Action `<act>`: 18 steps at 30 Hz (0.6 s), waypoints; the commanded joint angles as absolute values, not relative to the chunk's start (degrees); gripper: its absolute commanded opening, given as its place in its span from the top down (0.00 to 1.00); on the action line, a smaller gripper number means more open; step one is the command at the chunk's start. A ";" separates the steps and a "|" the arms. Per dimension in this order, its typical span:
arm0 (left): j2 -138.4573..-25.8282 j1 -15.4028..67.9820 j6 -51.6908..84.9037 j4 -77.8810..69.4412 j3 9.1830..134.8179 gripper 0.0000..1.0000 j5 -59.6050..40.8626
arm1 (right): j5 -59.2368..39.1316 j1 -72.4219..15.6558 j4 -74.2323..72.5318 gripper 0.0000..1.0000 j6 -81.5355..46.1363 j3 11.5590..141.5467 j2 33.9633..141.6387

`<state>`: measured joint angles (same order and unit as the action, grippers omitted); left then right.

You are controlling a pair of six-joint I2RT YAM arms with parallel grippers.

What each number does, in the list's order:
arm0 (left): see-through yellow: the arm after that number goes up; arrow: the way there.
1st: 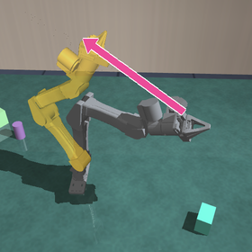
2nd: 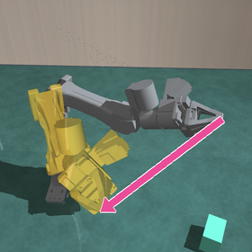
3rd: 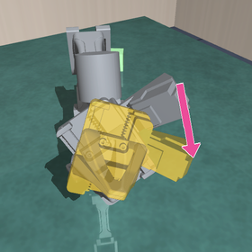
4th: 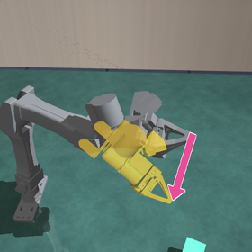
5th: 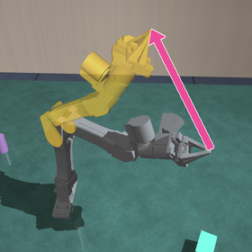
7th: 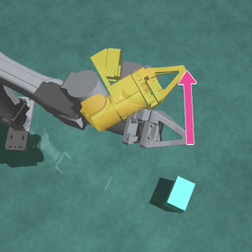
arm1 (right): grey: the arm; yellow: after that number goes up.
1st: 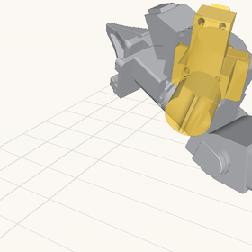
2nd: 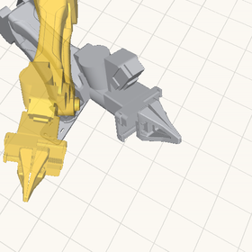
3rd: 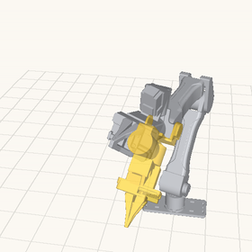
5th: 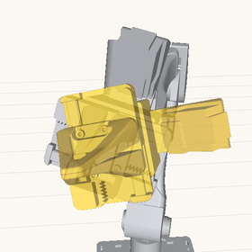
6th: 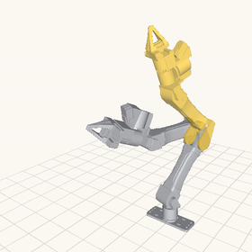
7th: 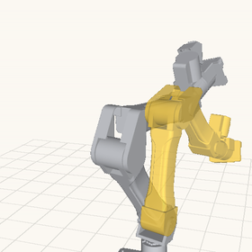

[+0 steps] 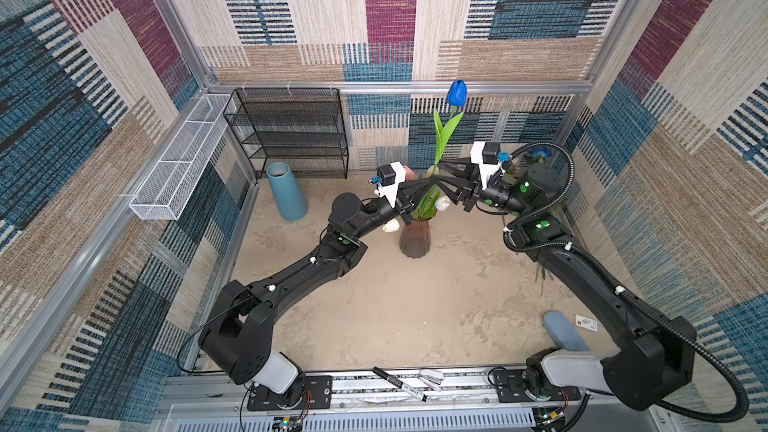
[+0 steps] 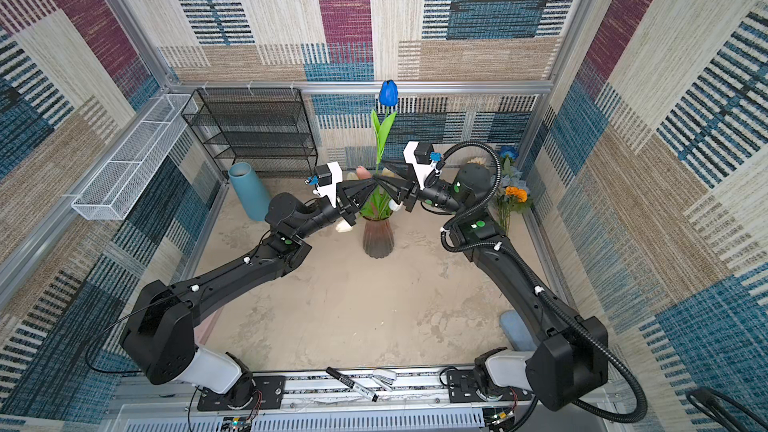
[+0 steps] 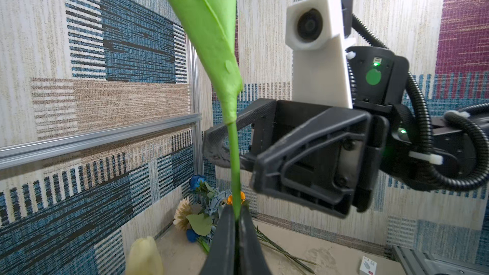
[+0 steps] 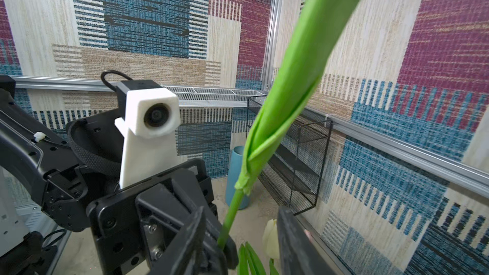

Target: Arrange the flowers into the vase

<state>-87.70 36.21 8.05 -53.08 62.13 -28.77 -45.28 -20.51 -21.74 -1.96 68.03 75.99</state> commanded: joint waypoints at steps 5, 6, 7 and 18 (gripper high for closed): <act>-86.86 36.73 4.57 -55.41 61.48 1.00 -28.66 | -50.18 -20.65 -23.13 0.86 -6.49 71.18 78.49; -86.92 36.82 4.41 -55.22 61.44 1.00 -28.57 | -49.69 -20.73 -23.12 0.89 -6.50 71.24 78.55; -86.89 36.80 4.33 -55.09 61.35 1.00 -28.33 | -49.05 -20.74 -22.69 0.93 -6.51 71.52 78.55; -79.04 33.51 5.82 -64.15 50.26 0.19 -21.81 | -41.49 -20.96 -20.62 1.00 -5.90 71.55 79.09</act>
